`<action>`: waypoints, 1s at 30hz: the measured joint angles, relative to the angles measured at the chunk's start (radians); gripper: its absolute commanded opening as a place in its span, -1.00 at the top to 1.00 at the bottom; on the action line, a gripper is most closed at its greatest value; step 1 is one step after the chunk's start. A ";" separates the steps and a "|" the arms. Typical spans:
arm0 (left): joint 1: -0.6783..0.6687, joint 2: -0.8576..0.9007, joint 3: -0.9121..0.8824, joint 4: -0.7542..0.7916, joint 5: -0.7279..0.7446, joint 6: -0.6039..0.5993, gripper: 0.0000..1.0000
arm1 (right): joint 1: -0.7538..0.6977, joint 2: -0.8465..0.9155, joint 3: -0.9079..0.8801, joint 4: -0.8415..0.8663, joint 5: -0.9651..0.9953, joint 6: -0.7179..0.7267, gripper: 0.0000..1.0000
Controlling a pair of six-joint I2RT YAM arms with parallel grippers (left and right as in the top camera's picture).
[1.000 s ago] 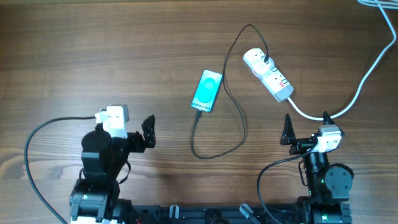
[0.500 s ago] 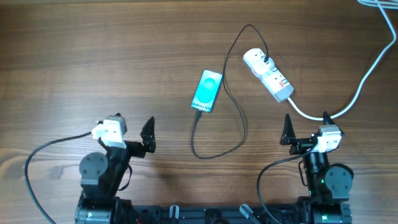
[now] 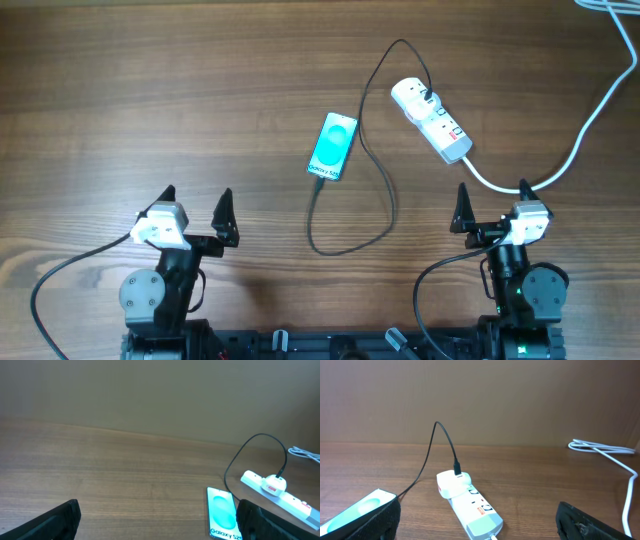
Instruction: Plug charger to phone and switch on socket
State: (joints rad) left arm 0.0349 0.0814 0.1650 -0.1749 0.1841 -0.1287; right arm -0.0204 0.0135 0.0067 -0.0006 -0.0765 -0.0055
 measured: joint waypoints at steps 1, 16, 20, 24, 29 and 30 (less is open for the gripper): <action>0.000 -0.007 -0.006 0.000 0.000 0.000 -1.00 | 0.000 0.000 0.000 0.000 0.000 0.000 -0.99; 0.020 -0.068 -0.138 0.283 0.000 -0.045 -1.00 | 0.000 0.000 0.000 0.000 0.000 0.000 -0.99; 0.020 -0.068 -0.150 0.289 -0.003 -0.074 -1.00 | 0.000 0.000 0.000 0.000 0.000 0.000 -0.99; 0.020 -0.068 -0.150 0.259 -0.039 -0.085 -1.00 | 0.000 0.000 0.000 0.000 0.000 0.000 -0.99; 0.020 -0.068 -0.151 0.157 -0.084 -0.088 -1.00 | 0.000 0.000 0.000 0.000 0.000 0.000 -0.99; 0.020 -0.068 -0.151 0.129 -0.091 -0.089 -1.00 | 0.000 0.000 0.000 0.000 0.000 0.000 -1.00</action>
State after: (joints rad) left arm 0.0547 0.0135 0.0135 -0.0463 0.0933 -0.2173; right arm -0.0204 0.0135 0.0067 -0.0006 -0.0765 -0.0055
